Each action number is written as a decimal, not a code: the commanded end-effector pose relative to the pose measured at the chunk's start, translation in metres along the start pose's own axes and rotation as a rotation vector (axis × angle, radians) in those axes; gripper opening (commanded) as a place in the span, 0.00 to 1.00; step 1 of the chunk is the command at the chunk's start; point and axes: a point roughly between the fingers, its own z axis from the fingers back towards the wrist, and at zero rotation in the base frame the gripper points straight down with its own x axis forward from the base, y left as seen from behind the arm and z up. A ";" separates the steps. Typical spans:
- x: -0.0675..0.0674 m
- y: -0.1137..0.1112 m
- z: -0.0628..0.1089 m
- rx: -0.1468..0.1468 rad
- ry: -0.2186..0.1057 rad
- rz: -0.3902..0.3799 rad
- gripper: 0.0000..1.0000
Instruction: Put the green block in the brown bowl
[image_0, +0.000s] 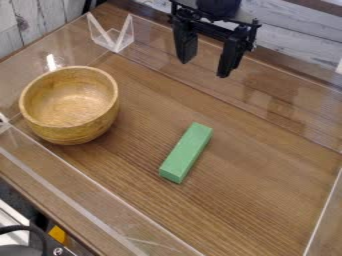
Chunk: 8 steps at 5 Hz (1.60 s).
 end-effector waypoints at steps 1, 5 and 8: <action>-0.008 0.007 -0.010 -0.001 0.012 0.029 1.00; -0.013 0.119 0.020 0.030 -0.075 0.140 1.00; -0.013 0.154 -0.006 0.002 -0.127 0.203 1.00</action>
